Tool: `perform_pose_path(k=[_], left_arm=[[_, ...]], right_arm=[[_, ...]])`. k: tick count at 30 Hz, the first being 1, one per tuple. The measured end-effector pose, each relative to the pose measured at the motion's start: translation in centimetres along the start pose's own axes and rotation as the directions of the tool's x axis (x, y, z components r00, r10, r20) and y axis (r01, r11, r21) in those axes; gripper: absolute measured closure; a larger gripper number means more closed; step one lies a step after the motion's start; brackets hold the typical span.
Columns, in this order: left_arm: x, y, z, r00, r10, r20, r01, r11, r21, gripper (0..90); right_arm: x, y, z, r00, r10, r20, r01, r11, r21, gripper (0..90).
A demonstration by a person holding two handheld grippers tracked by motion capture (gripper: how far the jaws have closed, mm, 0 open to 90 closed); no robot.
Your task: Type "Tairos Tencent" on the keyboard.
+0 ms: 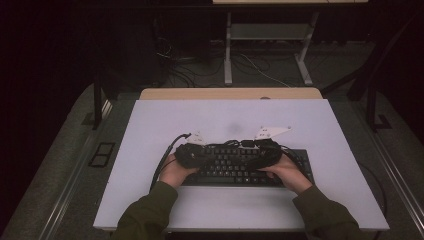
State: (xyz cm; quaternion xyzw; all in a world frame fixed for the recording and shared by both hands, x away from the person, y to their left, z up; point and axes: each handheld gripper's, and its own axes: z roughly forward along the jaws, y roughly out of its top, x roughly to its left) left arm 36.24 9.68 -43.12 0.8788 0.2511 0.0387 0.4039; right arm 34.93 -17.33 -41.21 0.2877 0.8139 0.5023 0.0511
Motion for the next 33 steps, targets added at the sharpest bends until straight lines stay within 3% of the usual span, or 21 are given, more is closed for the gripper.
perform_pose_path(k=[18, 33], left_arm=[[0.4, 0.3, -1.7, 0.9994, -0.031, -0.015, 0.030, 0.9985, -0.045, 88.4], [0.5, -0.2, -3.2, 0.9971, -0.065, -0.040, 0.061, 0.9947, -0.083, 67.9]], right_arm=[[0.1, 0.0, 0.1, 1.0000, -0.001, 0.000, 0.001, 1.000, 0.004, 18.9], [0.0, -0.1, 0.0, 1.0000, -0.004, 0.000, 0.004, 1.000, 0.007, 18.8]])
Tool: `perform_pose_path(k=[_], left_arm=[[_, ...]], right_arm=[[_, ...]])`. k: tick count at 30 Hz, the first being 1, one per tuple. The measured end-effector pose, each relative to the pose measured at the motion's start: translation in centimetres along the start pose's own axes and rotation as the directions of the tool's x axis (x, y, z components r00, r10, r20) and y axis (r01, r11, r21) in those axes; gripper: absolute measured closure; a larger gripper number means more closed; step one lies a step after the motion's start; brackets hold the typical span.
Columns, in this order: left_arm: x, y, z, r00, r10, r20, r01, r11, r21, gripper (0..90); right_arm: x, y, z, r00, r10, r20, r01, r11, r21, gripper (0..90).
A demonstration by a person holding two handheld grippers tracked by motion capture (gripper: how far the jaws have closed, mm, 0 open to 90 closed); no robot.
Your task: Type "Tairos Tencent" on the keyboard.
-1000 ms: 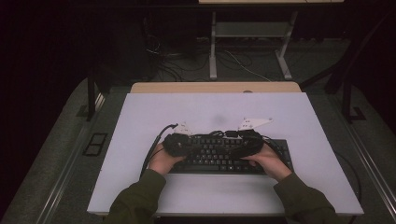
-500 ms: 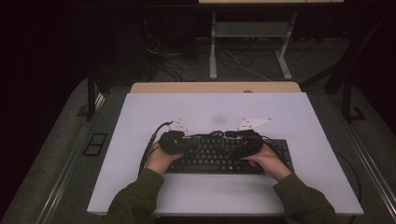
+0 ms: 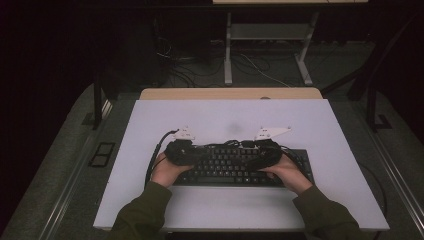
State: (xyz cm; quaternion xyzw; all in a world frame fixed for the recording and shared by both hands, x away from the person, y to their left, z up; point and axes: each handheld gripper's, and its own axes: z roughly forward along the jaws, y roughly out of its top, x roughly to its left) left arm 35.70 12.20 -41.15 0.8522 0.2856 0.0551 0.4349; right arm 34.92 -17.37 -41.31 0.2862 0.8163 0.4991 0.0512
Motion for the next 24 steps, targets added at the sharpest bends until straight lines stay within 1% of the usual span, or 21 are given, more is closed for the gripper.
perform_pose_path(k=[2, 3, 4, 6, 8, 11, 14, 24], left_arm=[[0.0, -0.2, -0.2, 0.9999, -0.015, 0.001, 0.015, 0.9998, -0.012, 65.7], [0.1, -0.2, -0.4, 1.0000, -0.009, -0.002, 0.009, 0.9999, -0.008, 64.2], [0.0, -0.3, -0.5, 0.9998, -0.016, -0.006, 0.016, 0.9998, -0.013, 62.5], [0.2, -0.4, -0.8, 0.9998, -0.017, -0.009, 0.017, 0.9997, -0.015, 60.3], [0.2, -0.4, -1.1, 0.9998, -0.020, -0.008, 0.020, 0.9995, -0.024, 57.4], [0.3, -0.5, -1.4, 0.9994, -0.030, -0.018, 0.030, 0.9988, -0.040, 52.0], [0.4, -0.6, -1.7, 0.9990, -0.035, -0.026, 0.034, 0.9984, -0.046, 47.0], [0.3, -1.3, -2.4, 0.9976, -0.050, -0.048, 0.047, 0.9965, -0.069, 28.4]], right_arm=[[0.0, 0.0, -0.1, 1.0000, 0.005, 0.000, -0.005, 1.000, -0.001, 18.7], [-0.1, 0.0, -0.2, 1.0000, 0.005, 0.001, -0.005, 1.000, -0.002, 18.6], [-0.1, -0.1, -0.2, 1.0000, 0.004, 0.002, -0.004, 1.000, -0.003, 18.6], [-0.2, -0.1, -0.4, 0.9999, 0.011, 0.005, -0.011, 1.000, -0.004, 18.6], [-0.3, -0.2, -0.6, 0.9999, 0.009, 0.006, -0.009, 1.000, -0.007, 18.6], [-0.4, -0.2, -0.8, 0.9998, 0.017, 0.011, -0.016, 1.000, -0.008, 18.6], [-0.5, -0.4, -1.0, 0.9998, 0.011, 0.015, -0.011, 1.000, -0.005, 18.5], [-0.9, -1.3, -2.7, 0.9990, 0.024, 0.037, -0.023, 1.000, -0.016, 18.3]])
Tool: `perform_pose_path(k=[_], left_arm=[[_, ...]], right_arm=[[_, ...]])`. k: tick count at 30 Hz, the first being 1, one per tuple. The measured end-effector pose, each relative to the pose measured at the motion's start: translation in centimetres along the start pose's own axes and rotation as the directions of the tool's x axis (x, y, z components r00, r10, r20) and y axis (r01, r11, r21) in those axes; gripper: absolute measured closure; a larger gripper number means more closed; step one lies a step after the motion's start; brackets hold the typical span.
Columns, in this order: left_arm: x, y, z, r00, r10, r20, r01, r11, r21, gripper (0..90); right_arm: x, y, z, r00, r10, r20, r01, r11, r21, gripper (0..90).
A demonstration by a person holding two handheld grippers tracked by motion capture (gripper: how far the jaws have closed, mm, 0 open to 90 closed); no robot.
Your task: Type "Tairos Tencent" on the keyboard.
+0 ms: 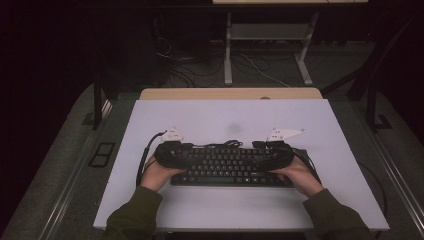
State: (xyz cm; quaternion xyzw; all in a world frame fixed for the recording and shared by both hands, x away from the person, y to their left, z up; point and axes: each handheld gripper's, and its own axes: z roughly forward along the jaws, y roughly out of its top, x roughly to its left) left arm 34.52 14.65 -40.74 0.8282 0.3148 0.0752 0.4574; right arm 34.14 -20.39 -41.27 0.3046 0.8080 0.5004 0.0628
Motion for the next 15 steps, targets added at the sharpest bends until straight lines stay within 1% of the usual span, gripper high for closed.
perform_pose_path(k=[8, 9, 10, 15], left_arm=[[-0.1, -0.8, -1.0, 0.9999, -0.009, -0.013, 0.008, 0.9996, -0.028, 19.2], [-0.1, -0.9, -1.2, 0.9999, -0.003, -0.014, 0.002, 0.9996, -0.030, 18.3], [-0.1, -1.0, -1.2, 0.9999, -0.008, -0.013, 0.008, 0.9993, -0.036, 17.3], [-0.3, -1.6, -1.7, 0.9998, 0.003, -0.017, -0.004, 0.9990, -0.045, 14.2]], right_arm=[[-0.3, -0.7, -1.5, 0.9999, 0.004, 0.016, -0.004, 1.000, -0.014, 17.6], [-0.3, -0.8, -1.7, 0.9998, 0.004, 0.019, -0.003, 1.000, -0.014, 17.4], [-0.3, -1.0, -1.9, 0.9997, 0.004, 0.022, -0.004, 1.000, -0.018, 17.3], [-0.4, -1.7, -2.8, 0.9991, 0.012, 0.041, -0.011, 1.000, -0.015, 16.0]])
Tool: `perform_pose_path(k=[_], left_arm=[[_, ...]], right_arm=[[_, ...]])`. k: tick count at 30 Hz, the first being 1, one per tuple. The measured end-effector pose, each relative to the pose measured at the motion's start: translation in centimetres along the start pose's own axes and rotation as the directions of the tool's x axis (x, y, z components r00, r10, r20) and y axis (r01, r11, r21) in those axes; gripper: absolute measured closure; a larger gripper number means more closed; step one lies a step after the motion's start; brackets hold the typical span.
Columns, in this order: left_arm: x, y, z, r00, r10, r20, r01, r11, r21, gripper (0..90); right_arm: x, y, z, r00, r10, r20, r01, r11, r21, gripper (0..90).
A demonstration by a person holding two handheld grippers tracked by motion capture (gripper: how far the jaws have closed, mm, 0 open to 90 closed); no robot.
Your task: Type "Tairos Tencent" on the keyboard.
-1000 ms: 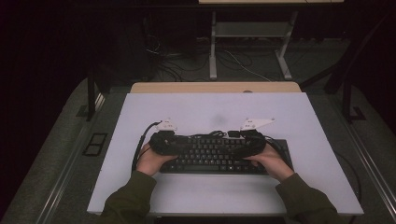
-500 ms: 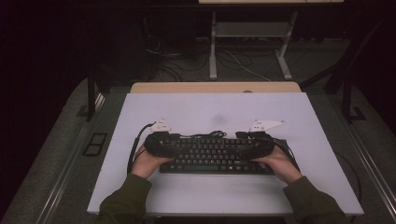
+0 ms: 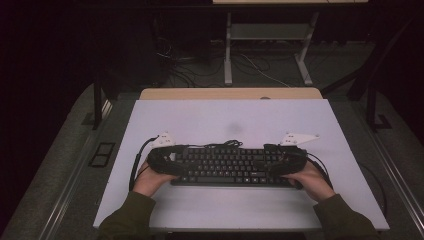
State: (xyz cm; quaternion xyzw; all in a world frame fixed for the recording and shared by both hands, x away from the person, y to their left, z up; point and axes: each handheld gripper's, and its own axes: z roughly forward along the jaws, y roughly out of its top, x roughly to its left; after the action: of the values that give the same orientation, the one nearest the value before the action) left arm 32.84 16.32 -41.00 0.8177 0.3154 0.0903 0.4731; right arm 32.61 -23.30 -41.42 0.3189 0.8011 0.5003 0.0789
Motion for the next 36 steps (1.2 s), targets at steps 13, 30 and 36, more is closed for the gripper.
perform_pose_path(k=[13, 30, 36], left_arm=[[-0.7, -1.8, -1.7, 1.0000, 0.000, -0.006, -0.001, 0.9994, -0.035, 5.8], [-1.3, -3.5, -2.3, 0.9997, -0.024, -0.011, 0.024, 0.9995, -0.021, 0.0], [-1.4, -3.8, -2.3, 0.9997, -0.022, -0.008, 0.022, 0.9996, -0.016, 0.0]], right_arm=[[-0.5, -2.0, -2.8, 0.9989, 0.014, 0.044, -0.013, 0.999, -0.033, 15.9], [-0.1, -5.0, -6.1, 0.9968, 0.017, 0.078, -0.014, 0.999, -0.047, 14.7], [0.1, -5.7, -6.6, 0.9965, 0.010, 0.083, -0.007, 0.999, -0.034, 14.7]])
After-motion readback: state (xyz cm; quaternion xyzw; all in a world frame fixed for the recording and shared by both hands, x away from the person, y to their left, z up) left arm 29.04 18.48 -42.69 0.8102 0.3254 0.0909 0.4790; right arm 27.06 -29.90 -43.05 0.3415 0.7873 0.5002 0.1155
